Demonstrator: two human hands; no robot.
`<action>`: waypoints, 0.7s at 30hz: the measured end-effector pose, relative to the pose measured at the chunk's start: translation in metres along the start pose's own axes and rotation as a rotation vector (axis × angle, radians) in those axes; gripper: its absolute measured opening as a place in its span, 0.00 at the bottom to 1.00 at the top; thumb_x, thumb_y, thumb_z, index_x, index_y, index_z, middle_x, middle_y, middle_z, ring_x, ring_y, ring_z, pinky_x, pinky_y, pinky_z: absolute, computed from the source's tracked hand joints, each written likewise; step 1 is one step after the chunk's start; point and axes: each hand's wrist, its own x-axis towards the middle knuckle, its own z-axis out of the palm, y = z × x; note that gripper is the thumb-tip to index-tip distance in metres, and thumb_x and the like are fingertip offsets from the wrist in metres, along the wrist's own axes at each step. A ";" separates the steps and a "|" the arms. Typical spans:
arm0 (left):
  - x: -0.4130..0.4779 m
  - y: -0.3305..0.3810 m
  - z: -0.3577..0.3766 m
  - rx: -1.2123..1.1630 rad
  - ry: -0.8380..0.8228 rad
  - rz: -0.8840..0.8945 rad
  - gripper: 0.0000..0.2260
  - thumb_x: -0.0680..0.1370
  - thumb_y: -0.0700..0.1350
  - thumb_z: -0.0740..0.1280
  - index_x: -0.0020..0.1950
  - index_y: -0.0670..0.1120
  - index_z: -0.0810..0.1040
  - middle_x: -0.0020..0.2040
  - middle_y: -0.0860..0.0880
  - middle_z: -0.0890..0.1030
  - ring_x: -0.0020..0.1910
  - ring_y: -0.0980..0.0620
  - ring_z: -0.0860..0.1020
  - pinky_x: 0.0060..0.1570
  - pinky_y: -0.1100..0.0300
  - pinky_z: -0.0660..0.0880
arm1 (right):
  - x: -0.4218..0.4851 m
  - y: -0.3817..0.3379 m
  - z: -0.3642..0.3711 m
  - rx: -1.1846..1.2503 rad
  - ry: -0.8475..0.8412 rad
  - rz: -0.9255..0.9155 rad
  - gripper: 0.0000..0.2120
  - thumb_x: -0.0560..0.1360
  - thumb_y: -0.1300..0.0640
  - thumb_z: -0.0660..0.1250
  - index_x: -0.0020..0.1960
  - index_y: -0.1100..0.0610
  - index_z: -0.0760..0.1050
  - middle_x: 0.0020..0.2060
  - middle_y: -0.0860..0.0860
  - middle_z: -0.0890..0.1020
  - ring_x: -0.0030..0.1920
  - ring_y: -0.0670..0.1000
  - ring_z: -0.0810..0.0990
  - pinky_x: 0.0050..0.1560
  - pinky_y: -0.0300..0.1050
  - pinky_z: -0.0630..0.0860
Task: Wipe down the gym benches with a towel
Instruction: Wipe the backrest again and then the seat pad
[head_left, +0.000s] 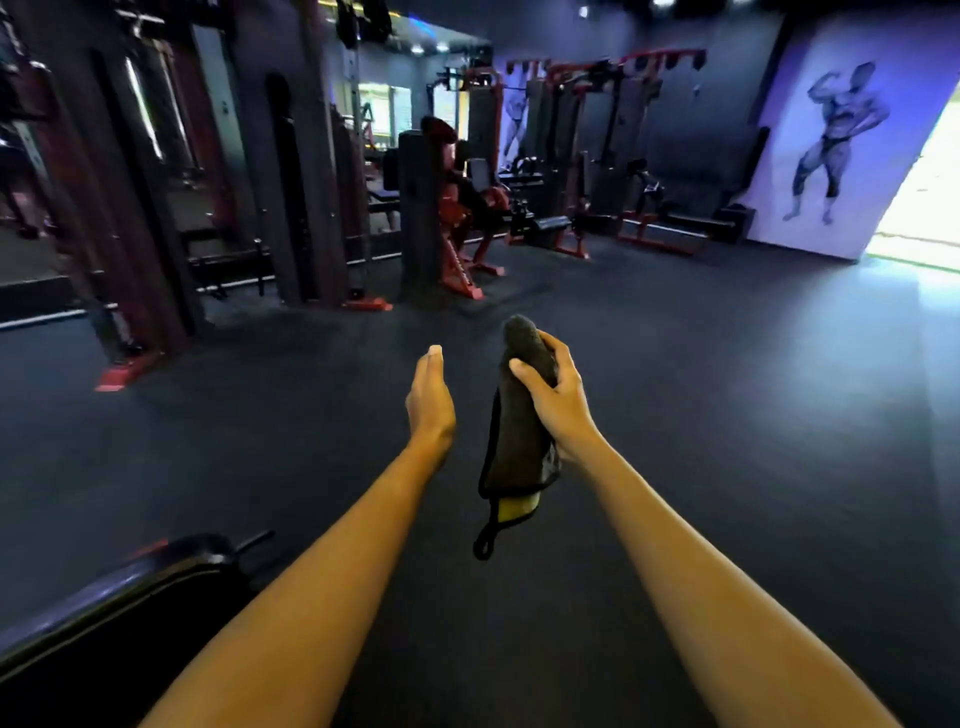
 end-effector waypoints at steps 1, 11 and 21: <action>0.022 -0.004 0.001 -0.002 0.038 -0.009 0.23 0.83 0.55 0.51 0.74 0.46 0.65 0.73 0.47 0.66 0.72 0.48 0.64 0.71 0.52 0.59 | 0.025 0.010 0.009 -0.002 -0.037 0.010 0.19 0.77 0.56 0.68 0.65 0.45 0.68 0.61 0.50 0.76 0.60 0.50 0.77 0.61 0.50 0.76; 0.180 0.006 -0.032 0.056 0.390 0.083 0.21 0.83 0.53 0.51 0.73 0.45 0.66 0.72 0.46 0.68 0.71 0.48 0.64 0.72 0.51 0.58 | 0.189 0.047 0.122 0.129 -0.385 0.032 0.20 0.78 0.55 0.67 0.67 0.49 0.67 0.61 0.51 0.76 0.59 0.50 0.77 0.57 0.45 0.77; 0.232 -0.003 -0.097 0.059 0.955 0.161 0.18 0.83 0.49 0.54 0.70 0.44 0.70 0.69 0.47 0.71 0.69 0.50 0.67 0.63 0.64 0.61 | 0.254 0.081 0.251 0.277 -0.939 -0.004 0.21 0.78 0.56 0.66 0.69 0.51 0.66 0.58 0.47 0.75 0.47 0.36 0.78 0.41 0.31 0.76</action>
